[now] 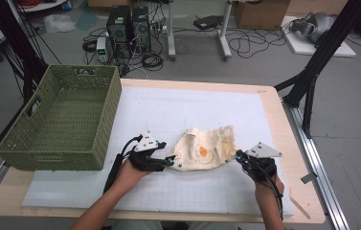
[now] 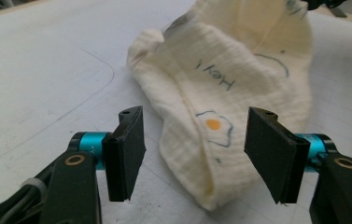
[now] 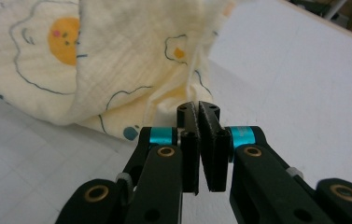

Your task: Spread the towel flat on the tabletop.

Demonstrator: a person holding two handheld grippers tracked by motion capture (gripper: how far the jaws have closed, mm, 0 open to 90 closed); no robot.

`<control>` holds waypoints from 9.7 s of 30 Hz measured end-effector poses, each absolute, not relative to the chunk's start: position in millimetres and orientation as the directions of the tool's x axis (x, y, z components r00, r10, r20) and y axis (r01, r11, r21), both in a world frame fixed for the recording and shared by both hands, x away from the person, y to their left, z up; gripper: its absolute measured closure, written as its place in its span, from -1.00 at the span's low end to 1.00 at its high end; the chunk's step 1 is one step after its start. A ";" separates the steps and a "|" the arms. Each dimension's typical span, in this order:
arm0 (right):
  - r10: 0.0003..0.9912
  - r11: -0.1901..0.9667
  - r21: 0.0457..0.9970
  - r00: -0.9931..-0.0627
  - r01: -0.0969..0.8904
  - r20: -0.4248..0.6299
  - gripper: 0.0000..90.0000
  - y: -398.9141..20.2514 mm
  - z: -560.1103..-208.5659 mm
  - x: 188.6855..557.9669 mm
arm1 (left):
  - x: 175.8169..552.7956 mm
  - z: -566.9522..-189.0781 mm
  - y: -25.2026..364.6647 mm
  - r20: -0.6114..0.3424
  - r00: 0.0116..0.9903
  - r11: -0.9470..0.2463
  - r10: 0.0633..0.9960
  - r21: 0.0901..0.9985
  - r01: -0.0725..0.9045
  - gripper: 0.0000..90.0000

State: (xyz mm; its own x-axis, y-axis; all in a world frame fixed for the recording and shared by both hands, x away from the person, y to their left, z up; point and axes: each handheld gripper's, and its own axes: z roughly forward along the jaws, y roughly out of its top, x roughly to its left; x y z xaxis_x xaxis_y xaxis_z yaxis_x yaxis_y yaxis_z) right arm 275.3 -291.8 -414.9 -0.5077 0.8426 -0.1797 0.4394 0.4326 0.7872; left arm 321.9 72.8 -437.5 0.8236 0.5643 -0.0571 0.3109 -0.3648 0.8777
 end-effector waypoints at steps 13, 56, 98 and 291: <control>0.870 0.358 0.839 -0.473 0.411 -0.139 0.23 -302.2 -413.4 271.5 | 324.3 -447.3 45.5 0.078 0.848 -0.527 0.523 0.812 0.250 0.83; 0.609 0.546 0.783 -0.783 0.298 -0.127 0.06 -247.0 -432.5 280.8 | 329.5 -439.9 75.3 0.046 0.849 -0.512 0.526 0.814 0.274 0.97; 0.713 0.480 0.817 -0.684 0.321 -0.150 0.87 -243.2 -391.9 345.4 | 347.0 -447.4 51.1 0.131 0.875 -0.589 0.466 0.784 0.197 0.27; 0.723 0.506 0.784 -0.673 0.359 -0.159 0.99 -237.7 -432.0 317.6 | 309.4 -415.1 147.5 -0.134 0.711 -0.207 0.690 0.905 0.371 0.91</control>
State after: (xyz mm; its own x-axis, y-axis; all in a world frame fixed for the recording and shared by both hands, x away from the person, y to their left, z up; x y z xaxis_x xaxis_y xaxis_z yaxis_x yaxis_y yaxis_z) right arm 317.6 -237.7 -432.0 -0.6728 0.7226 -0.1589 0.3587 0.5064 0.7842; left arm 309.4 147.5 -415.1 0.7114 0.6898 -0.1341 0.3711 -0.2068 0.9053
